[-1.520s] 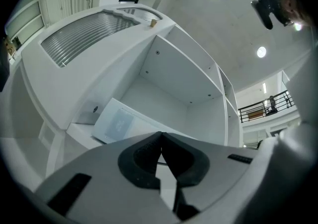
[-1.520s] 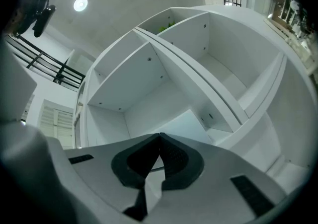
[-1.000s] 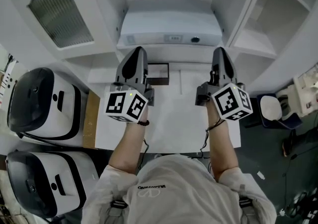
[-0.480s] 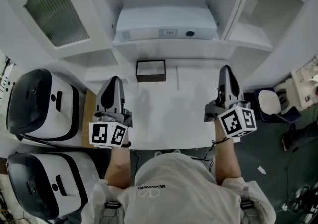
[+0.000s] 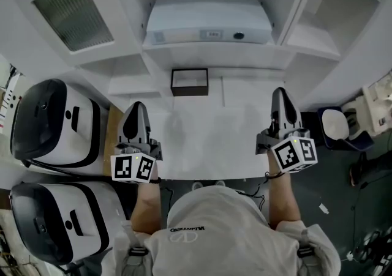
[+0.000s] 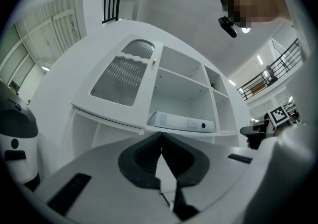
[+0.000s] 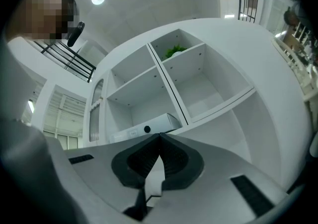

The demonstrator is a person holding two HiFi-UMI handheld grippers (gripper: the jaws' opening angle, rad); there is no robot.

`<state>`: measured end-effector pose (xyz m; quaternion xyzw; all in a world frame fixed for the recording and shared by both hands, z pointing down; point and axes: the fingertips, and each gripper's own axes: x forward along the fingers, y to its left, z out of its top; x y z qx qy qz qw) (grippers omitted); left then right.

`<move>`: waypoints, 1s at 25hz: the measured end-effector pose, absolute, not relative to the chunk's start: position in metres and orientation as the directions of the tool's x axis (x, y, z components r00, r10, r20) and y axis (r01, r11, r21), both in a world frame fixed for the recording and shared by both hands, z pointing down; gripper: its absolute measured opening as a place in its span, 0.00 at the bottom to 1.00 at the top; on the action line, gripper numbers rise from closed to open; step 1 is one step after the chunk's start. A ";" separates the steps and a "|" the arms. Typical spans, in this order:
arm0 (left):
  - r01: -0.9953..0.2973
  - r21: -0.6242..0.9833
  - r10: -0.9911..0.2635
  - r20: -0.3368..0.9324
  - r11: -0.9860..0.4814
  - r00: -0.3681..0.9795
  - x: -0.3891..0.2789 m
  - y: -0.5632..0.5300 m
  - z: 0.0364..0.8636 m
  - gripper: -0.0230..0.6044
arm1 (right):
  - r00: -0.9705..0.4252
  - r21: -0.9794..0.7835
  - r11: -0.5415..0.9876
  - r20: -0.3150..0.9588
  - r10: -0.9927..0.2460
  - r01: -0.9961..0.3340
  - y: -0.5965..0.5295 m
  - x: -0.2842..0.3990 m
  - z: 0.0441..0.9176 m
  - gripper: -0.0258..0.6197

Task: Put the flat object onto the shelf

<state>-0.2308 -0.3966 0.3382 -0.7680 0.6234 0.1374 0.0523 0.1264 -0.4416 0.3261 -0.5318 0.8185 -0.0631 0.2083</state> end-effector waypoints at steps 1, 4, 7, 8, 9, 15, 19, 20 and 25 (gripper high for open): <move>-0.971 0.096 -0.943 -0.277 -0.219 0.185 -0.230 -0.396 0.338 0.04 | -0.348 -0.328 0.428 -0.274 -0.896 -0.842 -0.441 0.126 0.327 0.05; -0.967 0.115 -0.941 -0.283 -0.226 0.187 -0.230 -0.396 0.337 0.04 | -0.352 -0.334 0.435 -0.280 -0.893 -0.837 -0.441 0.125 0.327 0.05; -0.967 0.115 -0.940 -0.285 -0.228 0.188 -0.229 -0.397 0.337 0.04 | -0.353 -0.332 0.436 -0.282 -0.892 -0.836 -0.440 0.126 0.326 0.05; -0.966 0.116 -0.940 -0.285 -0.230 0.189 -0.228 -0.397 0.337 0.04 | -0.352 -0.332 0.435 -0.283 -0.892 -0.837 -0.440 0.126 0.326 0.05; -0.966 0.117 -0.940 -0.285 -0.231 0.190 -0.228 -0.397 0.337 0.04 | -0.350 -0.333 0.434 -0.283 -0.893 -0.837 -0.440 0.127 0.326 0.05; -0.965 0.119 -0.941 -0.278 -0.234 0.194 -0.226 -0.399 0.338 0.04 | -0.349 -0.337 0.432 -0.280 -0.894 -0.837 -0.439 0.130 0.326 0.05; -0.965 0.120 -0.941 -0.277 -0.234 0.194 -0.225 -0.399 0.337 0.04 | -0.352 -0.334 0.433 -0.276 -0.894 -0.837 -0.439 0.129 0.326 0.05; -0.965 0.121 -0.941 -0.276 -0.234 0.194 -0.226 -0.399 0.337 0.04 | -0.353 -0.333 0.434 -0.278 -0.893 -0.837 -0.439 0.129 0.326 0.05; -0.964 0.129 -0.942 -0.275 -0.233 0.191 -0.226 -0.399 0.339 0.04 | -0.351 -0.335 0.434 -0.281 -0.893 -0.836 -0.439 0.130 0.325 0.05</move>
